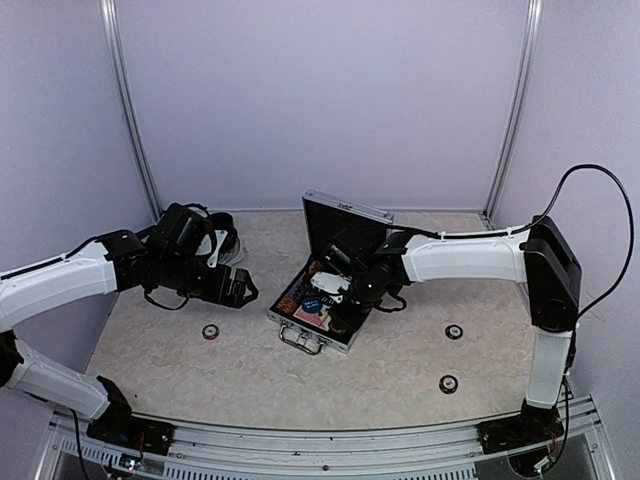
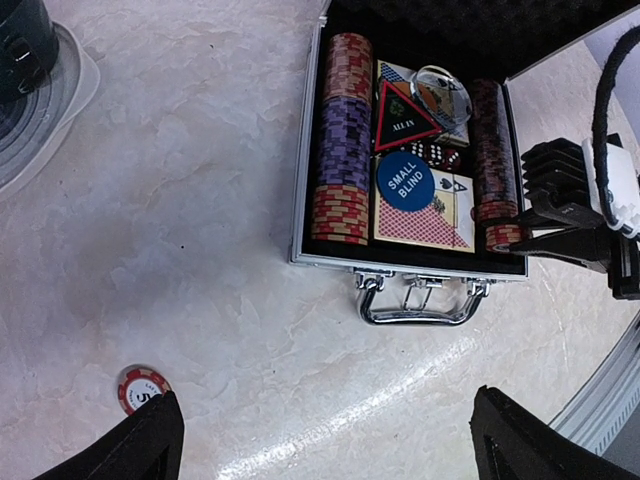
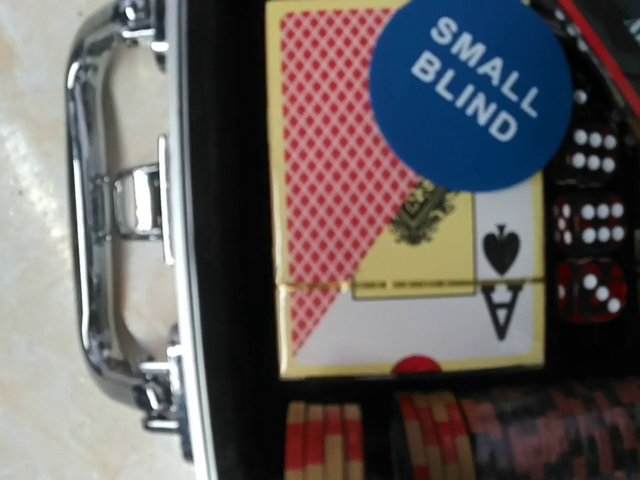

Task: Pack up texas hold em set
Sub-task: Place the poker chips pile in the slot.

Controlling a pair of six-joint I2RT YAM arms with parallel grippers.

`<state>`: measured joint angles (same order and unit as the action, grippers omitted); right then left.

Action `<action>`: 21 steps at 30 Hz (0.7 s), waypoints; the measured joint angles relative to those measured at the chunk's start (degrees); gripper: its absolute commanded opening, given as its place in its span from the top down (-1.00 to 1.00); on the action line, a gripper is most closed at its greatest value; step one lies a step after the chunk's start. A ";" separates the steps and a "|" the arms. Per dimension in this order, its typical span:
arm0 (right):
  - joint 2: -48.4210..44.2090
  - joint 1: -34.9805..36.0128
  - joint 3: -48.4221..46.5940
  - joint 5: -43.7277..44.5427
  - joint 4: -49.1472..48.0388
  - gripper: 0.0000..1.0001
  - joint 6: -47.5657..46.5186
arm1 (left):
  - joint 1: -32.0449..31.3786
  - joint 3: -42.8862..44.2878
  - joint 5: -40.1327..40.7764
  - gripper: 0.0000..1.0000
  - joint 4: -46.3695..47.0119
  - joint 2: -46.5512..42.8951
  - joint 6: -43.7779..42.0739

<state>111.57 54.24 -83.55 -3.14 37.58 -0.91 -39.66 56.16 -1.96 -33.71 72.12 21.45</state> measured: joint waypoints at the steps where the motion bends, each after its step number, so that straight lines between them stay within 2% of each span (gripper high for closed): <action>1: 0.17 0.20 -0.22 0.48 0.09 1.00 -0.02 | 0.00 -0.07 0.00 -0.98 0.07 0.00 0.00; 21: 2.23 2.99 -0.83 9.42 1.86 1.00 -1.16 | 0.00 -0.33 -0.66 -0.98 0.83 0.70 -0.04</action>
<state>113.80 57.23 -84.38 6.28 39.44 -2.07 -39.66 55.83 -2.61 -32.88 72.82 21.41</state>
